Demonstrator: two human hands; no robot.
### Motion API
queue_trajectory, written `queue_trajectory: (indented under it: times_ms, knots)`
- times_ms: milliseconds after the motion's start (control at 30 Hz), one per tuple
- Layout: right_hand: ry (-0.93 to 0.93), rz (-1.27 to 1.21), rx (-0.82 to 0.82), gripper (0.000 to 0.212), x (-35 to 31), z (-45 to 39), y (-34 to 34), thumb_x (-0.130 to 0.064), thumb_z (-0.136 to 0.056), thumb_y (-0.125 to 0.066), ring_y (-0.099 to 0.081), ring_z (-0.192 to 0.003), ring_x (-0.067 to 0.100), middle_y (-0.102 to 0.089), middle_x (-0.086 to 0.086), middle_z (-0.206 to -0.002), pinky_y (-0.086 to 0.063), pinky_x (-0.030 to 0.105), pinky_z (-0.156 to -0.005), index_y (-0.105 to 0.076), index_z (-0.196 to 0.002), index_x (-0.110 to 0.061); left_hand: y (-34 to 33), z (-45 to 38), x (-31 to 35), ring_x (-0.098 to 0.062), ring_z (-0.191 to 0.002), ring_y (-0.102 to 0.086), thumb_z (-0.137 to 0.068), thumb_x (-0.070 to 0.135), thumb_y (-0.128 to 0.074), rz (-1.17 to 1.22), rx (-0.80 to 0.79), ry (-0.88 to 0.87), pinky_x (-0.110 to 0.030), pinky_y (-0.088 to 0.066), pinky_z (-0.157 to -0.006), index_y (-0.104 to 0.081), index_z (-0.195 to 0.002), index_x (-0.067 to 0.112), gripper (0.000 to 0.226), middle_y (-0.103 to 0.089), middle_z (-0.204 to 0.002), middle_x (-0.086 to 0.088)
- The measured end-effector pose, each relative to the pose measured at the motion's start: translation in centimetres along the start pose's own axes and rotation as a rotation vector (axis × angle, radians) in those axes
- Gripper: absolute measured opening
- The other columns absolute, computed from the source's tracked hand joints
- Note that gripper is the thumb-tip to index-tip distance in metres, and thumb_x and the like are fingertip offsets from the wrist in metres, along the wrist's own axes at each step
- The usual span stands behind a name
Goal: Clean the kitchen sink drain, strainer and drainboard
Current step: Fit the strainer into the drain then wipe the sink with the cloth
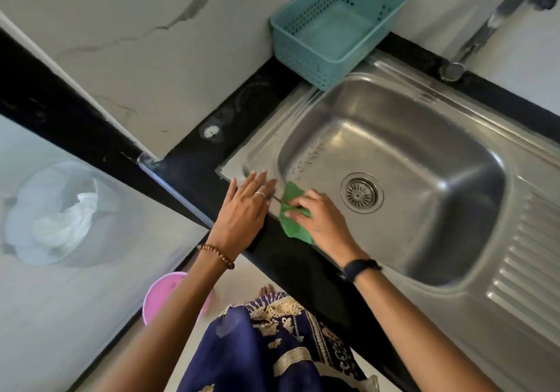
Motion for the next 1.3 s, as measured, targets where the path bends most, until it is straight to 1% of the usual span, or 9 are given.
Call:
queue_trajectory:
  times_ms: [133, 233, 333, 500, 633, 733, 933, 1067, 1300]
  knots:
    - [0.036, 0.022, 0.014, 0.025, -3.3, -4.4, -1.7, -0.03, -0.088, -0.059, -0.054, -0.105, 0.024, -0.06, 0.004, -0.111, -0.047, 0.041, -0.084, -0.065, -0.108, -0.015, 0.9, -1.2, -1.6, -0.019, -0.145, -0.007, -0.094, 0.005, -0.032, -0.055, -0.003, 0.036, -0.035, 0.001, -0.117, -0.023, -0.145, 0.018, 0.054, -0.018, -0.155, -0.004]
    - [0.045, 0.021, 0.008, 0.027, -2.7, -2.5, -1.2, -0.03, -0.088, -0.059, -0.052, -0.102, 0.025, -0.058, 0.006, -0.108, -0.045, 0.042, -0.085, -0.065, -0.11, -0.015, 1.0, -2.3, -1.7, -0.02, -0.145, -0.006, -0.096, 0.012, -0.032, -0.102, -0.038, 0.009, -0.037, -0.001, -0.118, -0.022, -0.145, 0.017, 0.05, -0.016, -0.156, -0.005]
    - [-0.015, -0.055, -0.033, 0.027, 0.6, 1.8, 0.6, -0.027, -0.086, -0.063, -0.053, -0.101, 0.022, -0.057, 0.004, -0.105, -0.041, 0.031, -0.087, -0.066, -0.112, -0.019, 1.2, -3.0, -1.6, -0.02, -0.144, -0.014, -0.097, 0.02, -0.032, -0.102, -0.012, 0.0, -0.035, -0.009, -0.119, -0.027, -0.144, 0.016, 0.047, -0.021, -0.154, -0.006]
    - [-0.139, -0.102, -0.12, 0.022, 5.0, 7.1, 3.0, -0.029, -0.087, -0.061, -0.053, -0.101, 0.009, -0.051, -0.015, -0.098, -0.045, 0.026, -0.084, -0.065, -0.108, -0.025, 1.3, -3.0, -1.7, -0.025, -0.14, -0.025, -0.097, 0.026, -0.034, -0.097, 0.011, 0.005, -0.037, -0.018, -0.115, -0.027, -0.144, 0.018, 0.048, -0.023, -0.154, -0.006]
    - [-0.184, -0.112, -0.127, 0.017, 4.7, 6.1, 2.7, -0.029, -0.086, -0.062, -0.055, -0.096, 0.006, -0.051, -0.02, -0.093, -0.048, 0.026, -0.082, -0.064, -0.102, -0.022, 1.4, -3.1, -2.3, -0.024, -0.139, -0.026, -0.097, 0.027, -0.038, -0.067, -0.032, -0.038, -0.037, -0.021, -0.113, -0.026, -0.144, 0.02, 0.05, -0.022, -0.154, -0.005]
    - [-0.188, -0.105, -0.116, 0.018, 3.0, 3.6, 1.6, -0.03, -0.087, -0.061, -0.057, -0.096, 0.011, -0.056, -0.01, -0.098, -0.049, 0.028, -0.081, -0.064, -0.101, -0.019, 1.9, -3.4, -2.8, -0.023, -0.137, -0.029, -0.096, 0.024, -0.039, -0.045, -0.048, -0.075, -0.037, -0.026, -0.11, -0.026, -0.144, 0.021, 0.05, -0.023, -0.154, -0.005]
    - [-0.207, 0.037, 0.133, 0.02, -3.2, -3.8, -1.5, -0.033, -0.087, -0.06, -0.054, -0.1, 0.021, -0.062, 0.001, -0.108, -0.045, 0.037, -0.084, -0.064, -0.102, -0.02, 4.3, -4.5, -3.1, -0.025, -0.123, -0.048, -0.095, 0.016, -0.043, 0.025, -0.009, -0.161, -0.038, -0.042, -0.096, -0.04, -0.138, 0.015, 0.043, -0.041, -0.144, -0.009]
    - [-0.285, 0.132, 0.29, 0.026, -5.4, -7.7, -3.1, -0.022, -0.087, -0.057, -0.052, -0.108, 0.026, -0.057, 0.004, -0.118, -0.044, 0.04, -0.082, -0.056, -0.112, -0.019, 4.7, -6.0, -3.4, -0.017, -0.128, -0.042, -0.096, 0.021, -0.04, 0.021, -0.015, -0.182, -0.033, -0.041, -0.101, -0.035, -0.14, 0.023, 0.044, -0.039, -0.146, 0.001]
    - [-0.398, -0.227, 0.515, 0.014, -1.8, -12.2, 0.9, -0.017, -0.093, -0.05, -0.054, -0.104, 0.028, -0.06, 0.009, -0.108, -0.046, 0.046, -0.087, -0.057, -0.104, -0.012, 4.4, -8.4, -3.3, -0.023, -0.127, -0.043, -0.097, 0.015, -0.035, 0.014, -0.027, -0.263, -0.036, -0.037, -0.099, -0.031, -0.142, 0.02, 0.046, -0.038, -0.146, -0.006]
Point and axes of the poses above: each hand's wrist, its own z-axis away from the middle knuckle, its own y-axis out of the back of the hand, x = y × z, the point moved 7 cm from there along -z, towards the middle knuckle
